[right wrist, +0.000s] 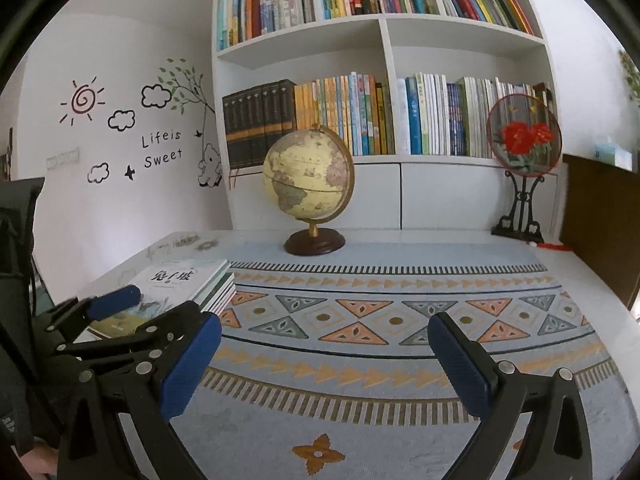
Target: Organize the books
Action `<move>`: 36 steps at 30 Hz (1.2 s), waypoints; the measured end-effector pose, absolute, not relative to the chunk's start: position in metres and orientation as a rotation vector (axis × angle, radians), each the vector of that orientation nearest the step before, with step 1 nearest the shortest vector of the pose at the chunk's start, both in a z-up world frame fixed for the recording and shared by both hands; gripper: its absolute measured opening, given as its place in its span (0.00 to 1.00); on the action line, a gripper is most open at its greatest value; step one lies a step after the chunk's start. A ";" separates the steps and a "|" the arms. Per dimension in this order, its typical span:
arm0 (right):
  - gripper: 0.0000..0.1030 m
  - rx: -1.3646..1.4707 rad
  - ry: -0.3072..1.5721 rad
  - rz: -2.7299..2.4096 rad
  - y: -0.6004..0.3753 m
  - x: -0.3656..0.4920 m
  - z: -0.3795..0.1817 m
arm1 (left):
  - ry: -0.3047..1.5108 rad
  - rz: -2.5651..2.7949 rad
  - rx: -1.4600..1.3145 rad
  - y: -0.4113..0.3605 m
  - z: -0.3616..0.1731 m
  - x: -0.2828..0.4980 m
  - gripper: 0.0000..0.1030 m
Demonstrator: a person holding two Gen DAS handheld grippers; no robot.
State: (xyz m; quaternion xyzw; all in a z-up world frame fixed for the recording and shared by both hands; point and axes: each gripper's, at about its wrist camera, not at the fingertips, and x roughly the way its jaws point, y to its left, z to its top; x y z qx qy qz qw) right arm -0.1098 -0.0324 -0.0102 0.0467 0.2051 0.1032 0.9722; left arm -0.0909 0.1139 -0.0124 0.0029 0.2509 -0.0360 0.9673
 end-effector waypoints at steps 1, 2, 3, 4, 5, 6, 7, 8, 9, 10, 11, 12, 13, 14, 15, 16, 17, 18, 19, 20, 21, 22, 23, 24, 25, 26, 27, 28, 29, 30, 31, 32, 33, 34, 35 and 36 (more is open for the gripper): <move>1.00 0.101 0.420 0.213 -0.033 -0.109 -0.012 | 0.503 -0.065 0.016 0.113 -0.013 -0.091 0.74; 1.00 0.105 0.424 0.212 -0.033 -0.108 -0.013 | 0.503 -0.063 0.027 0.112 -0.013 -0.090 0.74; 1.00 0.109 0.429 0.208 -0.034 -0.107 -0.015 | 0.505 -0.064 0.029 0.111 -0.014 -0.090 0.74; 1.00 0.112 0.434 0.206 -0.034 -0.106 -0.016 | 0.505 -0.067 0.028 0.111 -0.015 -0.090 0.74; 1.00 0.115 0.440 0.203 -0.035 -0.105 -0.017 | 0.505 -0.070 0.026 0.110 -0.015 -0.090 0.75; 1.00 0.118 0.445 0.200 -0.035 -0.104 -0.018 | 0.505 -0.071 0.027 0.110 -0.015 -0.089 0.75; 1.00 0.118 0.449 0.200 -0.035 -0.104 -0.018 | 0.508 -0.067 0.032 0.109 -0.016 -0.089 0.75; 1.00 0.119 0.450 0.198 -0.035 -0.104 -0.019 | 0.512 -0.062 0.034 0.108 -0.017 -0.088 0.75; 1.00 0.120 0.450 0.198 -0.035 -0.104 -0.019 | 0.514 -0.061 0.034 0.108 -0.017 -0.088 0.75; 1.00 0.120 0.451 0.200 -0.036 -0.104 -0.019 | 0.516 -0.061 0.030 0.108 -0.018 -0.087 0.75; 1.00 0.120 0.451 0.200 -0.035 -0.104 -0.019 | 0.519 -0.061 0.025 0.109 -0.018 -0.087 0.75; 1.00 0.119 0.450 0.199 -0.035 -0.104 -0.019 | 0.522 -0.060 0.020 0.109 -0.018 -0.087 0.75; 1.00 0.116 0.450 0.196 -0.035 -0.104 -0.019 | 0.528 -0.055 0.016 0.110 -0.019 -0.086 0.75; 1.00 0.112 0.451 0.194 -0.034 -0.104 -0.019 | 0.532 -0.052 0.015 0.110 -0.020 -0.085 0.75; 1.00 0.109 0.451 0.191 -0.034 -0.105 -0.019 | 0.540 -0.048 0.016 0.111 -0.020 -0.084 0.75; 1.00 0.106 0.452 0.190 -0.034 -0.104 -0.019 | 0.547 -0.044 0.014 0.111 -0.021 -0.083 0.75; 1.00 0.105 0.454 0.191 -0.033 -0.104 -0.019 | 0.550 -0.042 0.011 0.112 -0.022 -0.083 0.75; 1.00 0.105 0.453 0.191 -0.033 -0.104 -0.019 | 0.558 -0.043 0.005 0.112 -0.023 -0.082 0.75; 1.00 0.104 0.453 0.191 -0.033 -0.103 -0.019 | 0.564 -0.045 0.001 0.113 -0.024 -0.081 0.75; 1.00 0.103 0.454 0.191 -0.033 -0.103 -0.020 | 0.569 -0.043 -0.003 0.113 -0.024 -0.080 0.79; 1.00 0.103 0.455 0.190 -0.033 -0.104 -0.020 | 0.574 -0.041 -0.006 0.113 -0.026 -0.079 0.81; 1.00 0.103 0.455 0.190 -0.033 -0.104 -0.020 | 0.574 -0.038 -0.005 0.113 -0.027 -0.079 0.81; 1.00 0.102 0.455 0.189 -0.033 -0.103 -0.020 | 0.575 -0.035 -0.003 0.113 -0.027 -0.079 0.82; 1.00 0.102 0.456 0.189 -0.034 -0.103 -0.020 | 0.577 -0.035 -0.001 0.112 -0.028 -0.079 0.82; 1.00 0.102 0.457 0.189 -0.034 -0.103 -0.020 | 0.579 -0.037 0.000 0.112 -0.028 -0.078 0.82; 1.00 0.102 0.459 0.189 -0.034 -0.103 -0.021 | 0.582 -0.038 0.002 0.111 -0.029 -0.078 0.82; 1.00 0.102 0.461 0.189 -0.034 -0.103 -0.021 | 0.584 -0.038 0.005 0.110 -0.030 -0.078 0.82; 1.00 0.101 0.465 0.188 -0.035 -0.102 -0.022 | 0.585 -0.037 0.008 0.110 -0.030 -0.078 0.82; 1.00 0.101 0.467 0.188 -0.035 -0.102 -0.022 | 0.587 -0.037 0.011 0.109 -0.031 -0.077 0.82; 1.00 0.101 0.468 0.188 -0.035 -0.102 -0.022 | 0.588 -0.034 0.013 0.108 -0.031 -0.078 0.82; 1.00 0.101 0.469 0.189 -0.035 -0.101 -0.022 | 0.590 -0.034 0.016 0.108 -0.032 -0.077 0.82; 1.00 0.100 0.470 0.190 -0.036 -0.100 -0.022 | 0.592 -0.033 0.019 0.108 -0.033 -0.077 0.82; 1.00 0.100 0.471 0.191 -0.036 -0.099 -0.022 | 0.593 -0.032 0.019 0.107 -0.033 -0.077 0.82; 1.00 0.100 0.471 0.191 -0.036 -0.099 -0.022 | 0.596 -0.034 0.020 0.106 -0.034 -0.077 0.82; 1.00 0.100 0.471 0.191 -0.036 -0.099 -0.022 | 0.598 -0.035 0.020 0.106 -0.034 -0.077 0.82; 1.00 0.100 0.471 0.191 -0.036 -0.099 -0.022 | 0.601 -0.036 0.020 0.106 -0.035 -0.077 0.82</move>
